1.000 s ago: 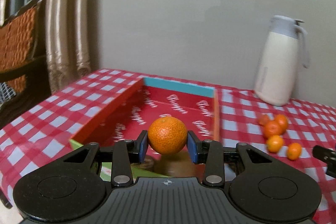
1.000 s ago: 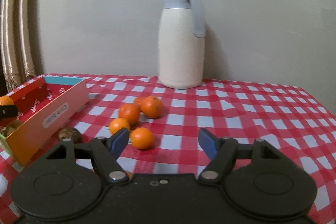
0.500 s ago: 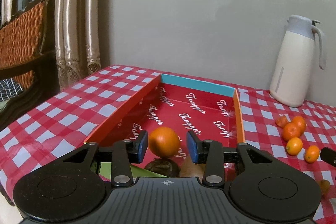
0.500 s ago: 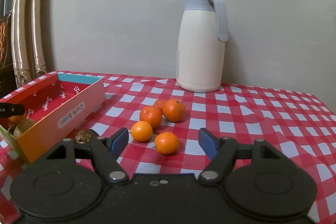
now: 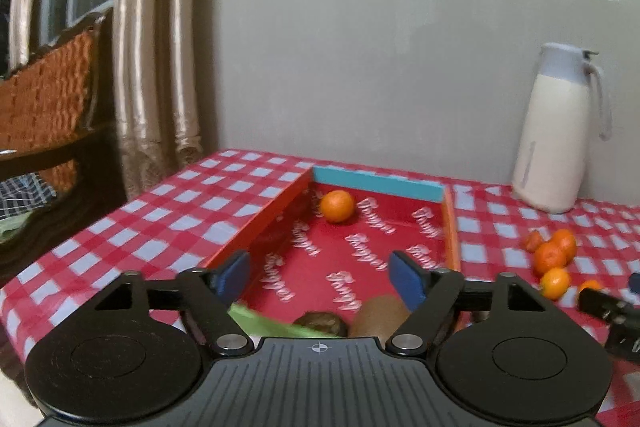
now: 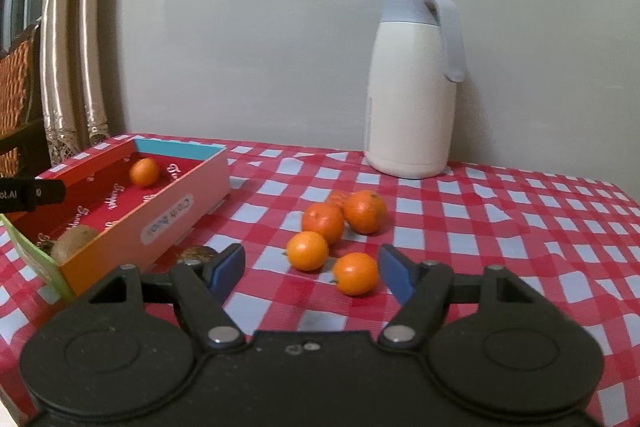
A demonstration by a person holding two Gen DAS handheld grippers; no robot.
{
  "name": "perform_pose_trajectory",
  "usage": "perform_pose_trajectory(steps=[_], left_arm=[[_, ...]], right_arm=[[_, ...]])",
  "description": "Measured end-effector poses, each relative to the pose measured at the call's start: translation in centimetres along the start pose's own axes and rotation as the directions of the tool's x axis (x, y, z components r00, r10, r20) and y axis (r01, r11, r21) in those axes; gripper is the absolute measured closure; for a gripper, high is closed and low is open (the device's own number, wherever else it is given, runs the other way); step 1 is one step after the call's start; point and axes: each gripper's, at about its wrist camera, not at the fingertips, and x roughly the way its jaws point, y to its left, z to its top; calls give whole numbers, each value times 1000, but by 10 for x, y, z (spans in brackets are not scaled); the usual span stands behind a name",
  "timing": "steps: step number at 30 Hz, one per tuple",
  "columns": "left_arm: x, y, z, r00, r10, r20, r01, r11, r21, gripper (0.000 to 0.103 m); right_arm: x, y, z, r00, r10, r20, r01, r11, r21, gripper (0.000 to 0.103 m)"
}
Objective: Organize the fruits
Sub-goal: 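Grasp the second dark brown fruit with the right gripper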
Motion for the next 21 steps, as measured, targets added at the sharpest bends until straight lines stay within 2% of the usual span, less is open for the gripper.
perform_pose_trajectory(steps=[2,4,11,21], left_arm=[[-1,4,-1,1000,-10,-5,10,1000,5,24],[-2,10,-3,1000,19,8,-19,1000,9,24],[3,37,-4,999,42,-5,-42,999,-28,24],[9,67,-7,996,83,-17,-84,995,-48,23]], right_arm=[[2,5,1,1000,12,-3,-12,1000,-2,31],[5,10,2,1000,25,-4,-25,1000,-3,31],[21,34,4,997,73,-36,-75,997,-31,34],[48,53,4,990,93,-108,-99,994,-55,38]])
